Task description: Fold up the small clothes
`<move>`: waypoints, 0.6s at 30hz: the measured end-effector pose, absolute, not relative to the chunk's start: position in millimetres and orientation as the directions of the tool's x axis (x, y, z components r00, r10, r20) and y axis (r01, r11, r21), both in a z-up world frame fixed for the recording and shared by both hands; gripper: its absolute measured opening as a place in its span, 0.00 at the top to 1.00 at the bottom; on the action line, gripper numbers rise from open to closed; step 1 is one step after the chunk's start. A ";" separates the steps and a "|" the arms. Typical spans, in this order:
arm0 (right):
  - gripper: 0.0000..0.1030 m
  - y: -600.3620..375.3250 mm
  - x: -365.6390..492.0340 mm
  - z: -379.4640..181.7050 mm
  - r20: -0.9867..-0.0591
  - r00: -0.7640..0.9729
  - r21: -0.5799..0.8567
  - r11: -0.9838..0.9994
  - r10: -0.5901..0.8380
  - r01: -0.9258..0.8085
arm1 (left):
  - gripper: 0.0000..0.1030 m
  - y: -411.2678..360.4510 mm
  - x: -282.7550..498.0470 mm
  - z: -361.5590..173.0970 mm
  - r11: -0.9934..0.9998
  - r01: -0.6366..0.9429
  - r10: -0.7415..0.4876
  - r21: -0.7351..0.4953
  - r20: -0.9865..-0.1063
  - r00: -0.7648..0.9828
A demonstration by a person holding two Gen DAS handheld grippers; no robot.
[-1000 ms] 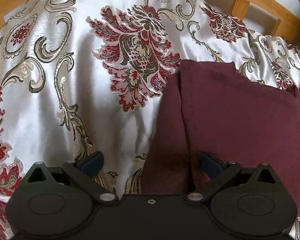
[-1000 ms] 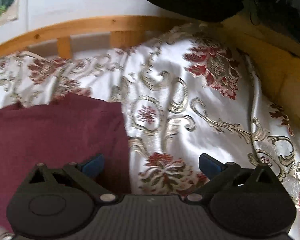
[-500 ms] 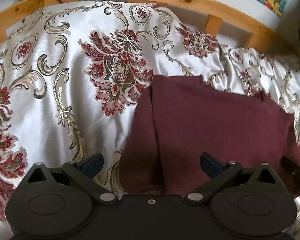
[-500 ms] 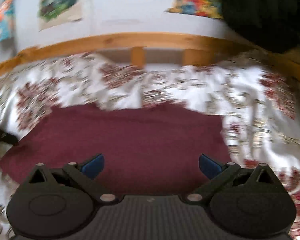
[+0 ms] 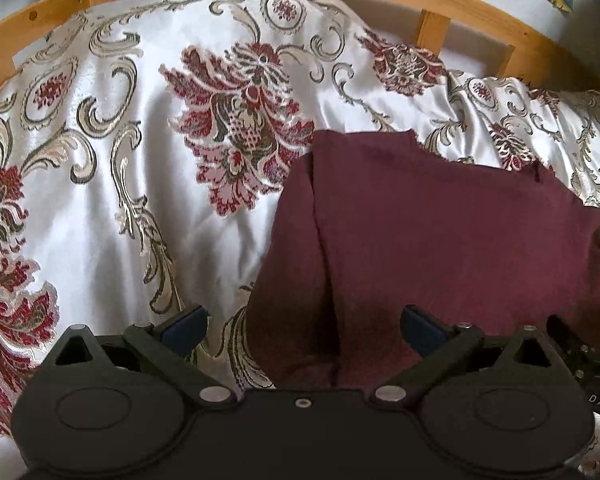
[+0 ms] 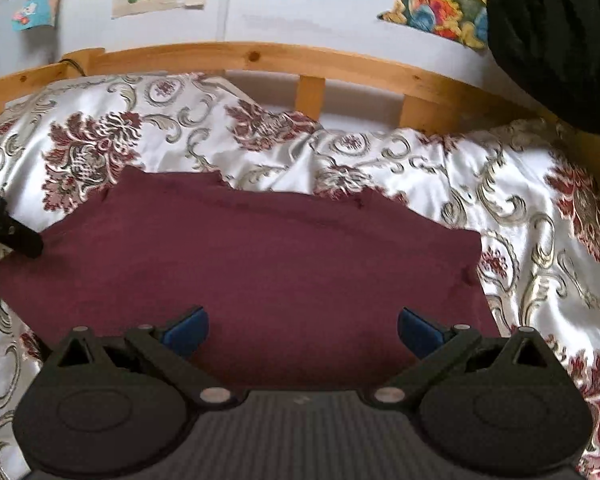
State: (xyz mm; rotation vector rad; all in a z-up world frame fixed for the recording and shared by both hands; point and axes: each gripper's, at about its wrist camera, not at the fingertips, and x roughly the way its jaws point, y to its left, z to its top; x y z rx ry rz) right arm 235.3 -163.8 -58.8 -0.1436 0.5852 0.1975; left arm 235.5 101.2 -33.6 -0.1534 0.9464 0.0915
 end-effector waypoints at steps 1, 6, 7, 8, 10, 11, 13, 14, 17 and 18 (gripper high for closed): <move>0.00 -164.3 236.1 -60.2 -0.568 0.810 -0.078 0.970 0.145 -0.228 | 0.01 102.2 236.4 -35.1 0.984 -0.147 0.007 -0.095 -0.817 0.576; 0.00 -159.1 239.5 -73.2 -0.629 0.761 -0.081 0.961 0.157 -0.265 | 0.01 107.9 242.6 -45.4 0.978 -0.170 -0.010 -0.123 -0.838 0.545; 0.00 -158.4 240.0 -75.1 -0.638 0.754 -0.081 0.960 0.156 -0.268 | 0.01 108.4 244.2 -47.2 0.976 -0.174 -0.014 -0.128 -0.842 0.540; 0.00 -157.7 240.0 -76.4 -0.645 0.748 -0.079 0.960 0.155 -0.267 | 0.01 108.5 245.6 -49.3 0.976 -0.173 -0.019 -0.132 -0.845 0.534; 0.00 -158.9 240.6 -78.2 -0.654 0.740 -0.063 0.963 0.158 -0.262 | 0.01 107.9 248.0 -53.9 0.977 -0.172 -0.019 -0.126 -0.854 0.521; 0.00 -160.0 240.3 -78.6 -0.656 0.738 -0.055 0.964 0.162 -0.260 | 0.01 107.6 249.7 -56.7 0.978 -0.172 -0.017 -0.121 -0.860 0.510; 0.00 -160.7 240.1 -79.1 -0.659 0.734 -0.045 0.966 0.164 -0.256 | 0.01 108.0 252.7 -60.8 0.978 -0.173 -0.016 -0.116 -0.869 0.495; 0.00 -160.7 240.1 -79.4 -0.661 0.733 -0.044 0.966 0.163 -0.254 | 0.01 108.0 253.5 -62.5 0.978 -0.176 -0.014 -0.114 -0.873 0.488; 0.00 -159.2 239.9 -79.7 -0.662 0.732 -0.050 0.966 0.159 -0.254 | 0.01 108.3 255.1 -64.9 0.977 -0.180 -0.011 -0.110 -0.878 0.478; 0.00 -158.9 240.5 -79.8 -0.664 0.731 -0.051 0.966 0.158 -0.254 | 0.01 108.1 255.4 -65.2 0.978 -0.179 -0.009 -0.108 -0.879 0.477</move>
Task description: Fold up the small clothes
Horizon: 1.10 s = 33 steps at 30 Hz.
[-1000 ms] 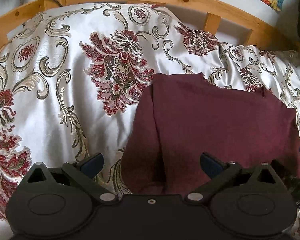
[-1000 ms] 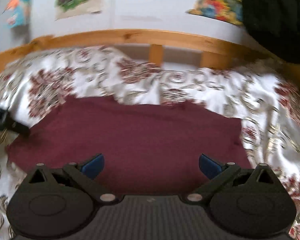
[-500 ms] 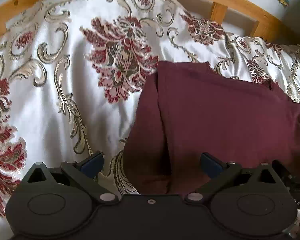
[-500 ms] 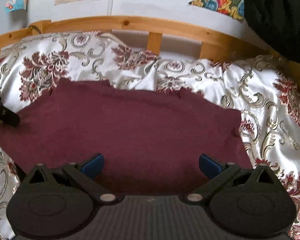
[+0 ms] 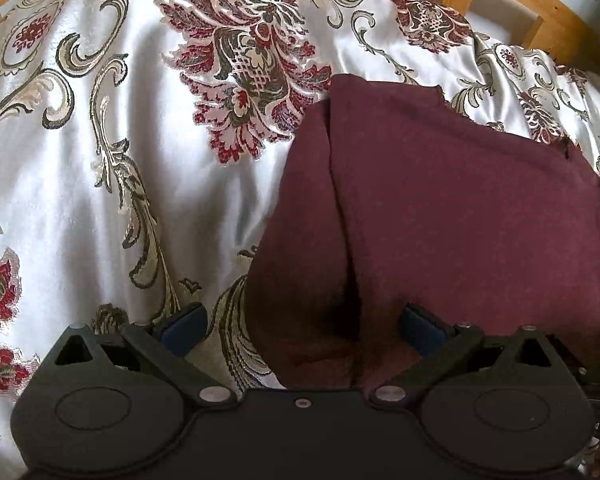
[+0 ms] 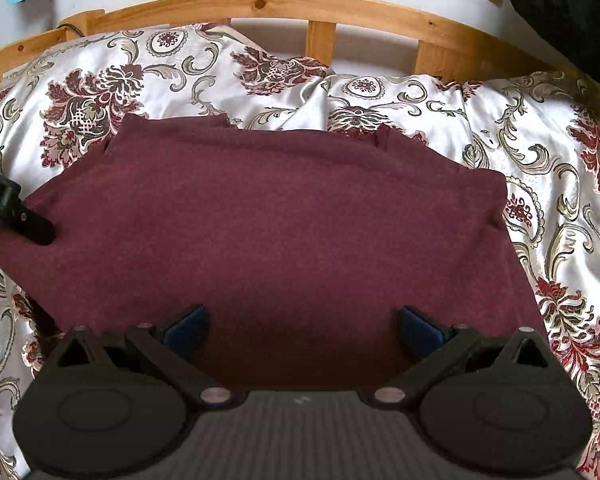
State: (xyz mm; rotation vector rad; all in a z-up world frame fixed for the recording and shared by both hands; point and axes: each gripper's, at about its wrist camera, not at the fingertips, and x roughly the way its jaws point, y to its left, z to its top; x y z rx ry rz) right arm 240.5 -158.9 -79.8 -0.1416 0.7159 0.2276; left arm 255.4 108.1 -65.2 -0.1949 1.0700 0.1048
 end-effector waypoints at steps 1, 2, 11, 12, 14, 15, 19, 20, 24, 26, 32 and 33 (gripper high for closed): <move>0.00 -158.7 240.7 -80.0 -0.665 0.730 -0.050 0.966 0.157 -0.254 | 0.01 108.0 255.3 -65.4 0.978 -0.178 -0.008 -0.105 -0.879 0.477; 0.00 -158.7 240.9 -80.0 -0.666 0.729 -0.049 0.966 0.158 -0.254 | 0.01 107.8 255.3 -65.6 0.979 -0.177 -0.006 -0.103 -0.879 0.477; 0.00 -159.9 242.2 -80.5 -0.669 0.725 -0.041 0.967 0.161 -0.252 | 0.00 107.5 256.2 -66.4 0.980 -0.176 -0.002 -0.096 -0.881 0.473; 0.00 -160.1 242.3 -80.7 -0.669 0.725 -0.040 0.967 0.161 -0.251 | 0.00 107.5 256.1 -66.4 0.980 -0.176 -0.002 -0.096 -0.881 0.473; 0.00 -160.5 242.5 -81.0 -0.669 0.725 -0.040 0.967 0.161 -0.252 | 0.00 107.4 256.0 -66.3 0.980 -0.176 -0.002 -0.097 -0.881 0.473; 0.00 -160.7 242.6 -81.1 -0.669 0.725 -0.041 0.967 0.161 -0.252 | 0.00 107.4 255.9 -66.2 0.980 -0.176 -0.003 -0.098 -0.881 0.473; 0.00 -160.7 242.5 -81.3 -0.669 0.725 -0.040 0.967 0.162 -0.253 | 0.01 111.3 255.8 -63.2 0.974 -0.181 -0.030 -0.134 -0.874 0.484; 0.00 -160.7 242.4 -81.3 -0.669 0.725 -0.041 0.967 0.161 -0.253 | 0.01 112.3 255.5 -62.1 0.972 -0.181 -0.042 -0.150 -0.867 0.496; 0.00 -160.7 242.0 -81.3 -0.669 0.725 -0.040 0.967 0.162 -0.253 | 0.01 111.6 259.4 -61.8 0.973 -0.170 -0.046 -0.158 -0.849 0.527; 0.00 -160.3 242.0 -81.8 -0.670 0.724 -0.039 0.967 0.162 -0.253 | 0.01 112.1 265.4 -66.1 0.973 -0.174 -0.042 -0.153 -0.854 0.518; 0.00 -163.1 242.4 -82.7 -0.673 0.719 -0.028 0.967 0.170 -0.255 | 0.01 115.1 271.3 -73.9 0.973 -0.172 -0.052 -0.156 -0.867 0.495; 0.00 -162.9 242.4 -82.9 -0.674 0.719 -0.027 0.967 0.170 -0.254 | 0.01 115.1 271.0 -74.0 0.973 -0.170 -0.052 -0.156 -0.867 0.496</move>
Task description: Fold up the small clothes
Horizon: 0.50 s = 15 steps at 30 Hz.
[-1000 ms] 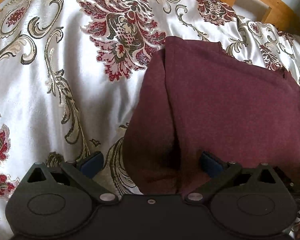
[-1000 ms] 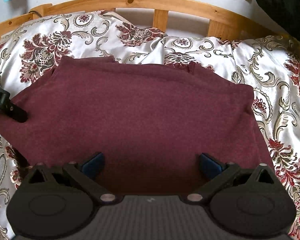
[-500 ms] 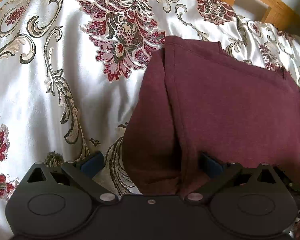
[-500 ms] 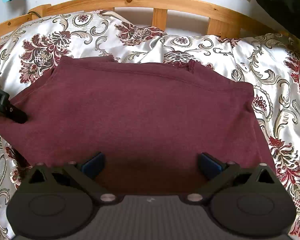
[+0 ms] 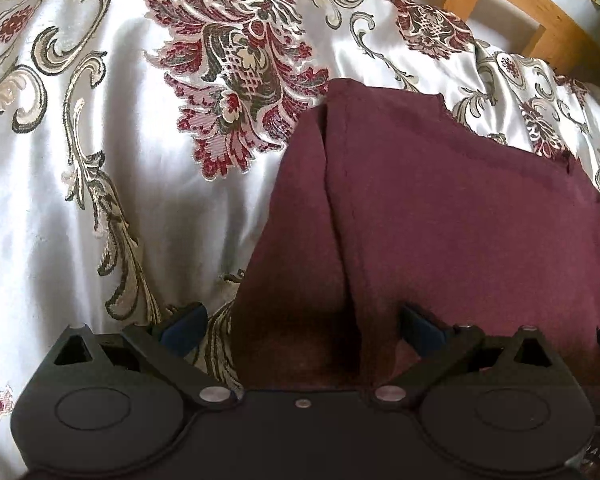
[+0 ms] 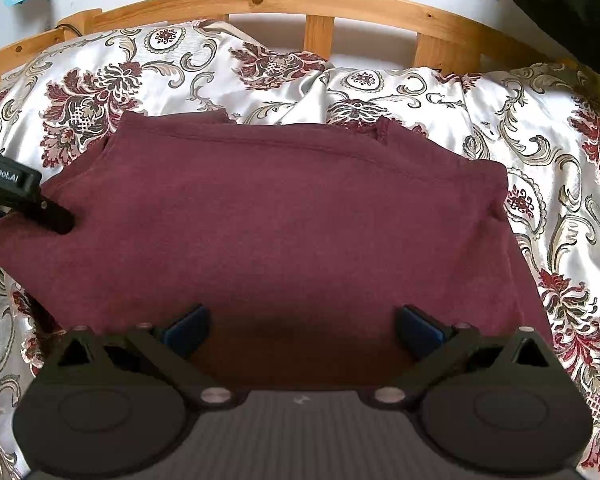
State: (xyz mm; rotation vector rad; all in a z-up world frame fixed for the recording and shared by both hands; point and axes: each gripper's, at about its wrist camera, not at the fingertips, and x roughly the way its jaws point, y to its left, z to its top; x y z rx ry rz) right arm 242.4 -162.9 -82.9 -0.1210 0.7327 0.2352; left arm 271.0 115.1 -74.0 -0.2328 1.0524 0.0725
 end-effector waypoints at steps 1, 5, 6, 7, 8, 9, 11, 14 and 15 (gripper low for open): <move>0.00 -162.8 242.7 -82.8 -0.675 0.718 -0.027 0.967 0.170 -0.254 | 0.01 115.4 270.5 -73.7 0.972 -0.172 -0.054 -0.158 -0.867 0.495; 0.00 -162.4 242.5 -82.4 -0.675 0.718 -0.027 0.967 0.170 -0.254 | 0.09 116.0 265.8 -71.5 0.967 -0.177 -0.075 -0.185 -0.867 0.493; 0.00 -162.3 242.3 -82.4 -0.675 0.718 -0.027 0.967 0.170 -0.254 | 0.11 115.7 264.6 -70.6 0.967 -0.172 -0.082 -0.190 -0.865 0.494; 0.00 -162.2 242.2 -82.4 -0.675 0.718 -0.026 0.967 0.170 -0.254 | 0.17 115.0 263.2 -69.4 0.967 -0.166 -0.088 -0.194 -0.863 0.498; 0.00 -162.3 241.8 -82.2 -0.675 0.717 -0.026 0.967 0.171 -0.254 | 0.22 114.5 261.7 -68.1 0.967 -0.156 -0.098 -0.202 -0.858 0.504; 0.00 -162.2 241.7 -82.2 -0.675 0.718 -0.026 0.967 0.170 -0.254 | 0.25 114.2 260.6 -67.2 0.967 -0.150 -0.105 -0.208 -0.855 0.508; 0.00 -162.3 241.5 -82.3 -0.675 0.718 -0.026 0.967 0.170 -0.254 | 0.35 112.9 258.7 -65.3 0.968 -0.142 -0.105 -0.207 -0.848 0.519; 0.00 -163.8 241.0 -79.7 -0.686 0.705 -0.015 0.966 0.179 -0.259 | 0.52 112.8 255.3 -60.7 0.968 -0.137 -0.104 -0.212 -0.831 0.547; 0.00 -165.3 240.8 -78.3 -0.691 0.699 -0.006 0.966 0.184 -0.260 | 0.54 112.7 254.1 -59.4 0.968 -0.134 -0.104 -0.211 -0.827 0.553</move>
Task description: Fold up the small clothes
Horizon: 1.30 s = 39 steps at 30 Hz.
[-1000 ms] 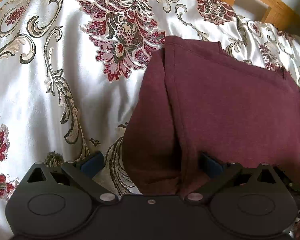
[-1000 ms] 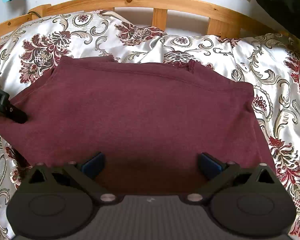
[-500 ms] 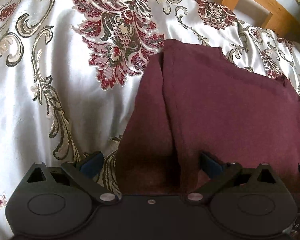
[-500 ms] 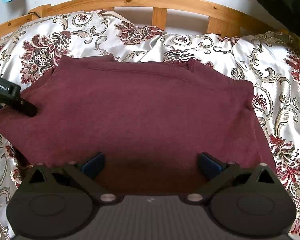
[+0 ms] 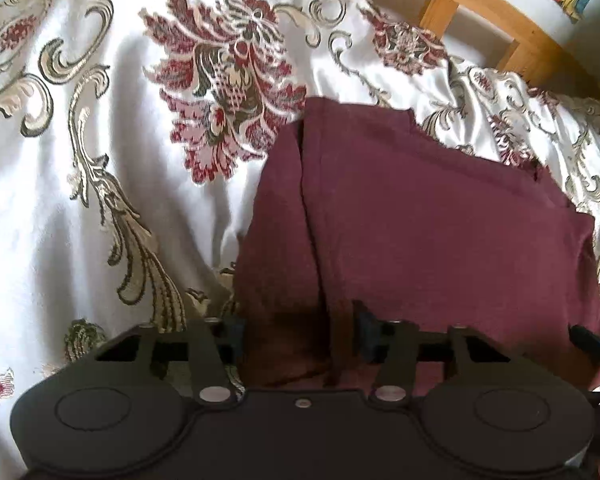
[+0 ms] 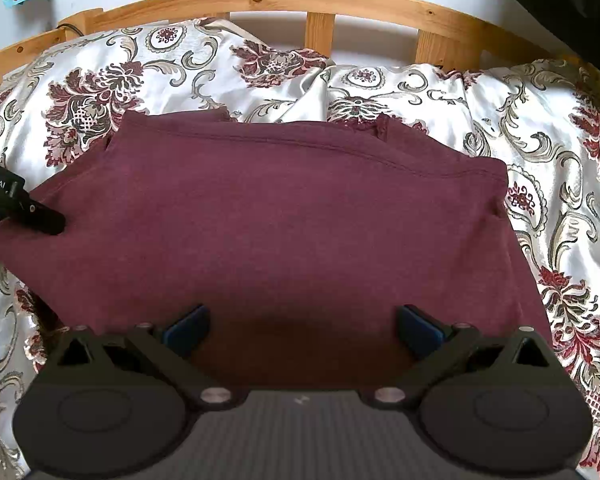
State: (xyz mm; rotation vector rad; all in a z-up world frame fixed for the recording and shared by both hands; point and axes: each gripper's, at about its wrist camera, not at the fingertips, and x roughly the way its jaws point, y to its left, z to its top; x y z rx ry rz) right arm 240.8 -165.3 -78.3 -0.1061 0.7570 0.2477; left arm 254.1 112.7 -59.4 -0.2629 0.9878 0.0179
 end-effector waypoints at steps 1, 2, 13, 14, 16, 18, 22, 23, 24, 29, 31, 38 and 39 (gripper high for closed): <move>0.00 -167.1 240.8 -76.6 -0.697 0.692 0.005 0.966 0.189 -0.259 | 0.59 111.8 252.8 -58.1 0.970 -0.127 -0.103 -0.208 -0.822 0.560; 0.00 -169.4 240.2 -74.5 -0.702 0.685 0.018 0.966 0.195 -0.257 | 0.63 110.8 251.3 -56.6 0.972 -0.119 -0.103 -0.205 -0.816 0.568; 0.00 -187.7 236.5 -63.7 -0.721 0.656 0.090 0.969 0.221 -0.228 | 0.74 90.6 235.0 -41.9 0.995 -0.035 -0.054 -0.097 -0.777 0.627; 0.00 -187.9 236.8 -63.4 -0.722 0.655 0.092 0.969 0.223 -0.227 | 0.76 90.0 233.9 -40.9 0.995 -0.033 -0.051 -0.092 -0.774 0.631; 0.00 -189.4 237.5 -62.2 -0.723 0.653 0.099 0.970 0.224 -0.223 | 0.77 88.2 231.4 -39.3 0.996 -0.035 -0.041 -0.082 -0.772 0.634; 0.00 -193.6 238.4 -61.0 -0.723 0.653 0.114 0.971 0.226 -0.209 | 0.78 84.1 230.5 -36.1 0.997 -0.039 -0.023 -0.062 -0.769 0.639; 0.00 -213.0 241.3 -55.5 -0.713 0.651 0.215 0.965 0.261 -0.152 | 0.82 69.2 232.0 -28.6 0.999 -0.035 0.032 0.013 -0.769 0.638; 0.00 -219.3 241.8 -54.0 -0.707 0.653 0.246 0.960 0.272 -0.135 | 0.83 62.6 231.3 -26.8 0.999 -0.028 0.048 0.040 -0.767 0.640; 0.00 -225.3 242.5 -52.4 -0.702 0.654 0.273 0.955 0.282 -0.119 | 0.84 57.3 230.9 -25.8 0.998 -0.023 0.061 0.060 -0.766 0.640; 0.00 -249.9 244.3 -47.5 -0.670 0.656 0.394 0.915 0.347 -0.081 | 0.88 48.2 233.0 -13.5 0.999 -0.038 0.002 -0.029 -0.760 0.650; 0.00 -258.5 243.8 -43.1 -0.652 0.669 0.418 0.905 0.357 -0.076 | 0.88 47.3 235.8 -3.6 0.995 -0.059 -0.025 -0.086 -0.749 0.663; 0.00 -303.7 240.9 -22.1 -0.582 0.762 0.440 0.898 0.285 -0.001 | 0.88 -9.4 244.4 38.5 0.993 0.054 -0.111 -0.105 -0.681 0.724; 0.00 -311.2 241.4 -20.5 -0.578 0.771 0.441 0.897 0.269 0.018 | 0.88 -22.0 246.0 42.3 0.991 0.081 -0.130 -0.103 -0.675 0.726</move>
